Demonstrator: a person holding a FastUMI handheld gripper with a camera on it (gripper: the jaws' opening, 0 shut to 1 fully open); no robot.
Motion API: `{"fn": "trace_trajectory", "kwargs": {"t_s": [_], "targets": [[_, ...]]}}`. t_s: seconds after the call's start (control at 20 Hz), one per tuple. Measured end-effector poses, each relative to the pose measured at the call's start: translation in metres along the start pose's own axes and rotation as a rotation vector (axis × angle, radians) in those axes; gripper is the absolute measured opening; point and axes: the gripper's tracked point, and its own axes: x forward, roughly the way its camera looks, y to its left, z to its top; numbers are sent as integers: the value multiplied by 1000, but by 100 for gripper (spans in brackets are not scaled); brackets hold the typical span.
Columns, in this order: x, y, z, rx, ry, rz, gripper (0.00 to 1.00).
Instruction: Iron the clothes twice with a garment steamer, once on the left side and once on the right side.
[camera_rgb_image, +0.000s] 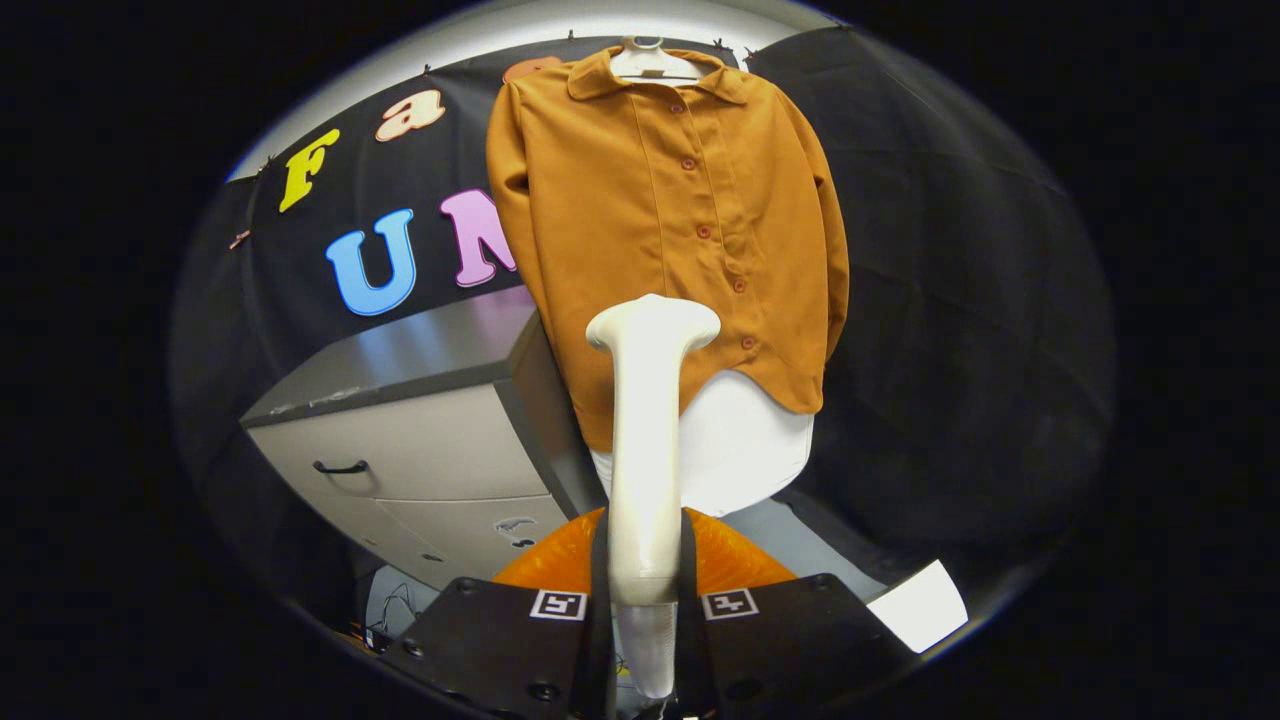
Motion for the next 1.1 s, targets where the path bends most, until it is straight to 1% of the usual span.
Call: {"fn": "trace_trajectory", "kwargs": {"t_s": [0.15, 0.6, 0.85, 1.1], "targets": [[-10, 2, 40, -7, -90, 6, 27], [-46, 12, 183, -108, -387, 38, 26], [-51, 5, 240, -84, -502, 60, 26], [-42, -24, 282, -69, -574, 25, 26]]}}
